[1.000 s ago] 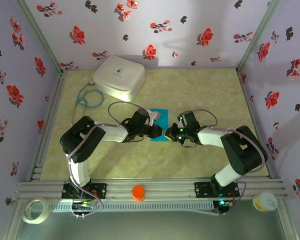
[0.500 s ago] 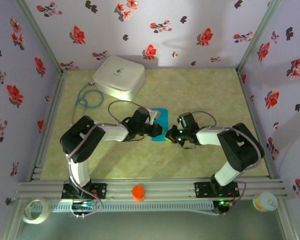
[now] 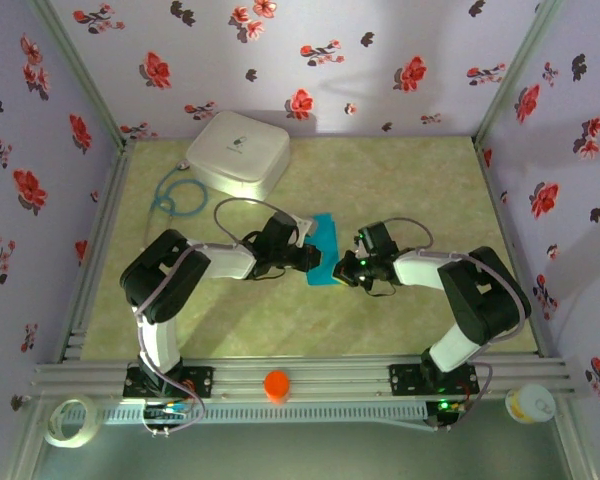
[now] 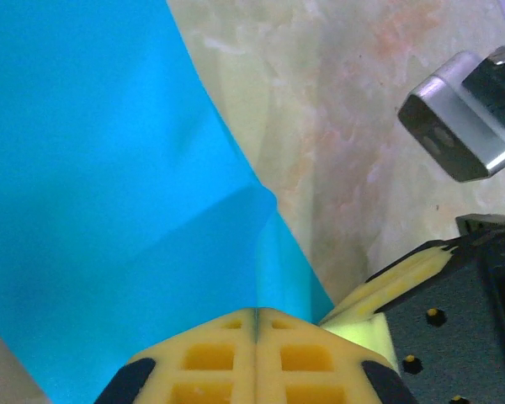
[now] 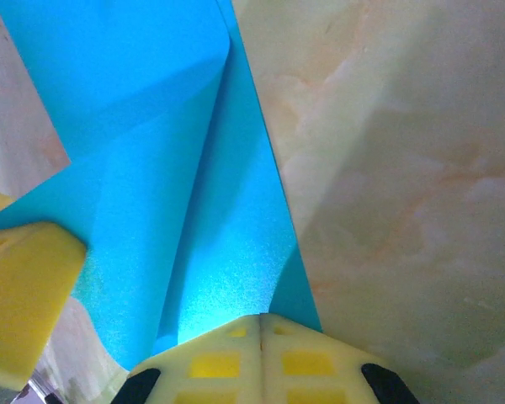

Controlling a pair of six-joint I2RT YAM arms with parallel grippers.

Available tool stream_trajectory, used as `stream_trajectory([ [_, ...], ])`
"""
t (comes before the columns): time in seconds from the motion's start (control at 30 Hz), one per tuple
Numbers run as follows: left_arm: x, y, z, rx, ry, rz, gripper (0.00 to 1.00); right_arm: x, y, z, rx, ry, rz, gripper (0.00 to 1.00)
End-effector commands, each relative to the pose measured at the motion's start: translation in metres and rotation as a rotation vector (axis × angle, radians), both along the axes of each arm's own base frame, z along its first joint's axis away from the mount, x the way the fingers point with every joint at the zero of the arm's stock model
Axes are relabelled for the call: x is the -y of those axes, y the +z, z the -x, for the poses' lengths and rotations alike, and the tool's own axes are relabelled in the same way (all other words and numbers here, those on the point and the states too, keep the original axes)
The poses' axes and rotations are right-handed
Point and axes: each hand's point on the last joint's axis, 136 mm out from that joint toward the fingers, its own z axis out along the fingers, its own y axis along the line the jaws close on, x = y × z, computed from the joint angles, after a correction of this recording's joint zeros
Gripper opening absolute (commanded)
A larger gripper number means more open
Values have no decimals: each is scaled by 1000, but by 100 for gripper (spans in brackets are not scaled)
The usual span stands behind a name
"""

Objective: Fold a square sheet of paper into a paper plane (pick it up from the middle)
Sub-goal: Fold the triangle a second time at the center of the table.

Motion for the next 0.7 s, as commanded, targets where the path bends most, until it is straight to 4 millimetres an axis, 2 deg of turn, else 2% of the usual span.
stream_trajectory([
  [0.0,-4,-5,-5,6,2,-28,0,16,-16,18,-82,8,77,0],
  [0.23,-9,-9,-5,-22,12,-23,0,17,-17,19,-92,16,89,0],
  [0.53,-19,-22,-2,-49,4,-100,0,17,-15,20,-88,16,86,0],
  [0.67,-24,-22,-6,-24,25,-121,0,17,-14,20,-90,14,86,0],
])
